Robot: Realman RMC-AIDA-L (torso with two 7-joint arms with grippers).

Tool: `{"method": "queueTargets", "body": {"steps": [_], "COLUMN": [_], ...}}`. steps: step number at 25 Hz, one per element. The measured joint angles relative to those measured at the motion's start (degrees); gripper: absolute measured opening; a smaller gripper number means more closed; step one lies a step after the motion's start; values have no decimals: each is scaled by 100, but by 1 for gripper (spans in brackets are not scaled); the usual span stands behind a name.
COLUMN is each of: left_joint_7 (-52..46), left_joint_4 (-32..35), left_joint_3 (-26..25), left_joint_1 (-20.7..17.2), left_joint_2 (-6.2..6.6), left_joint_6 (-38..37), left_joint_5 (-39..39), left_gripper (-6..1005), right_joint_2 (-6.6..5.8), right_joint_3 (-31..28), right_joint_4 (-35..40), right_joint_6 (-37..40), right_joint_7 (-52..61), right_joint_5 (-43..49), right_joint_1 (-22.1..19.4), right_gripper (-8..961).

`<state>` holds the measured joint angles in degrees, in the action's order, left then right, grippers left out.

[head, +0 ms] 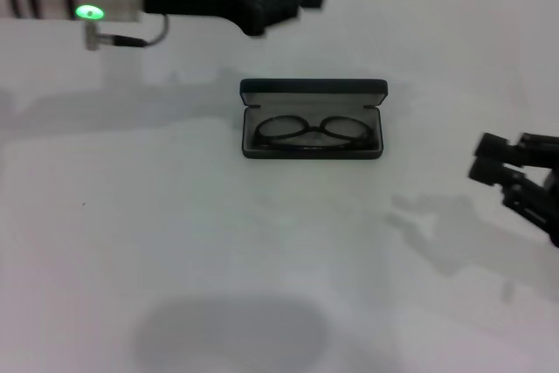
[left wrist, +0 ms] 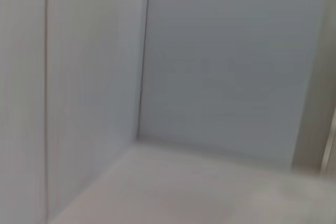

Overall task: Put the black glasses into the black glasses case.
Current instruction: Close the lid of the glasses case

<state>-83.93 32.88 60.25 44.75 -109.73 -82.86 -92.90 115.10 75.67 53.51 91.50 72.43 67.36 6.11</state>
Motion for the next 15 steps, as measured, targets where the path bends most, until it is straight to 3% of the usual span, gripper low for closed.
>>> {"method": "queueTargets", "body": {"steps": [7, 11, 15], "left_joint_7": [-353, -373, -346], "left_joint_4": [-38, -43, -51], "left_joint_3": [9, 20, 24], "left_joint_1": [624, 671, 645], "left_joint_2": [-470, -628, -694], "left_joint_6": [875, 1213, 1467], "left_joint_5": [-1944, -2147, -2168], "left_gripper": [168, 182, 186], "right_joint_2": [-2, 2, 4], "right_joint_3": [-125, -118, -124], "right_joint_4": [-873, -1139, -1247], "right_joint_6": [52, 68, 87], "right_joint_7": [-240, -293, -305], "right_joint_5": [45, 51, 98], "right_joint_1": [340, 499, 565], "right_gripper": [212, 212, 213]}}
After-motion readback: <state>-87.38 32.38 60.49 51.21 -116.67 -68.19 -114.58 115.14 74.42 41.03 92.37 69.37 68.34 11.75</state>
